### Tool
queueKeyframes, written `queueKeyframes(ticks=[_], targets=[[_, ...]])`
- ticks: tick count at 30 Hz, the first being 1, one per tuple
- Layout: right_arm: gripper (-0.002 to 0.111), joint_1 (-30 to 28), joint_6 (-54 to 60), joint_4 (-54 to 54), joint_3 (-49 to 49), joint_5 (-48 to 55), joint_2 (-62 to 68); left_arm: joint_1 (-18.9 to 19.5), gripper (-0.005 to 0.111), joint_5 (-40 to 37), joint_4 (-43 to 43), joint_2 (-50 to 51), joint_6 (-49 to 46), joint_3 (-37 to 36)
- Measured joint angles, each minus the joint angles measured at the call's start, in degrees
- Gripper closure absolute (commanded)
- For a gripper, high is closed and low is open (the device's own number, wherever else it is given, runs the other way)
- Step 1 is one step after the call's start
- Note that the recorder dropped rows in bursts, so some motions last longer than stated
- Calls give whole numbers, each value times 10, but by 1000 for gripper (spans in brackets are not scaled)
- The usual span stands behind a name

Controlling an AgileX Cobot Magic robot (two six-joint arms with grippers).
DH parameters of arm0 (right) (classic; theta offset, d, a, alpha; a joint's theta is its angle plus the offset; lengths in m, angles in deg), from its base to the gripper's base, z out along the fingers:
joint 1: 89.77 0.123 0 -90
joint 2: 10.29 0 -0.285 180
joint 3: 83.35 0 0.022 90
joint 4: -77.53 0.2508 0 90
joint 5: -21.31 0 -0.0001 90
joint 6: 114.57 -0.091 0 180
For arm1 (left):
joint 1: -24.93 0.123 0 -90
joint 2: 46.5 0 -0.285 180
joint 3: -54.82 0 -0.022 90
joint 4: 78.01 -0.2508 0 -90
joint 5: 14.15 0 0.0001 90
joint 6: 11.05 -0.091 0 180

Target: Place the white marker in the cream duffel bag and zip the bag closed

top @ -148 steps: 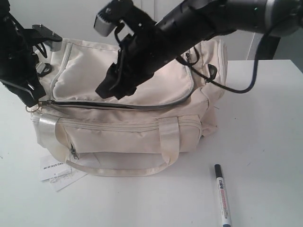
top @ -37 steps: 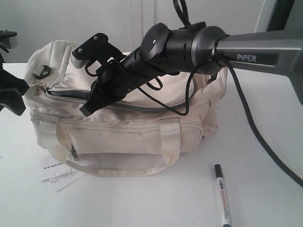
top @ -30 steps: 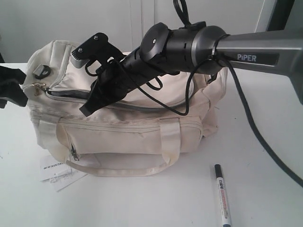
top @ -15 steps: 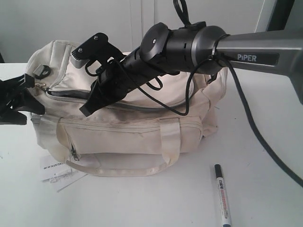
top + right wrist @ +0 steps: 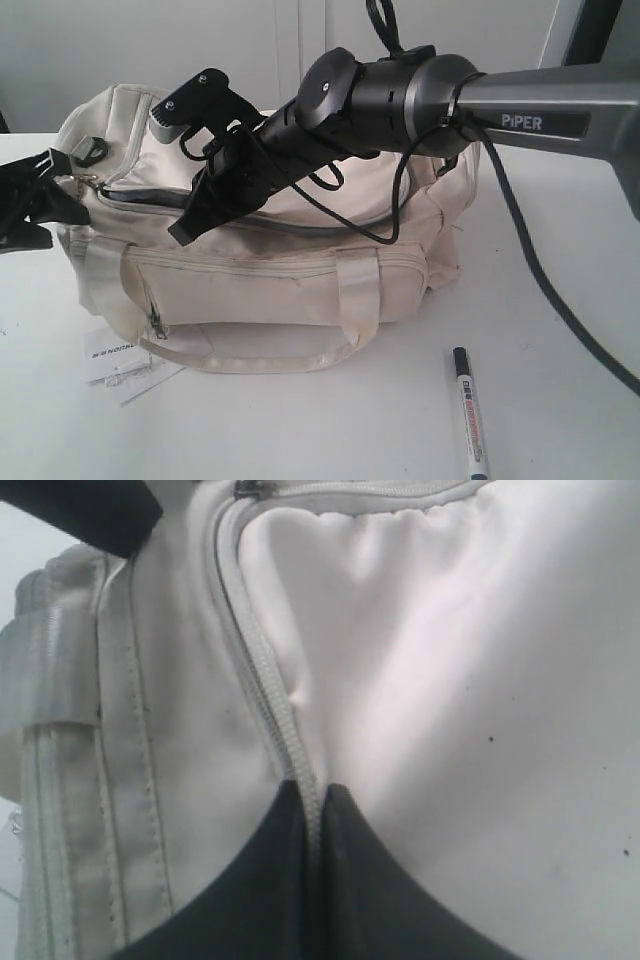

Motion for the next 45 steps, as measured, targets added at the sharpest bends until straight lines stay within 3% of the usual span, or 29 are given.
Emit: queueKeyframes(ticks=[5,12,17,26,45], targets=[[108,0,0,0,0,0,0,0,59,12,35,12,-32,0],[108,0,0,0,0,-1,0,0,107,8,52,30,-64,0],[108,2,-8,0,0,-44,-1,0,107,4,54,31,-85,0],[108,5,-41,-3,0,-230,-45,0,107,10,57,31,-90,0],[108,5,-76,1,-1,-357,-85,0,107,16,61,31,-92,0]])
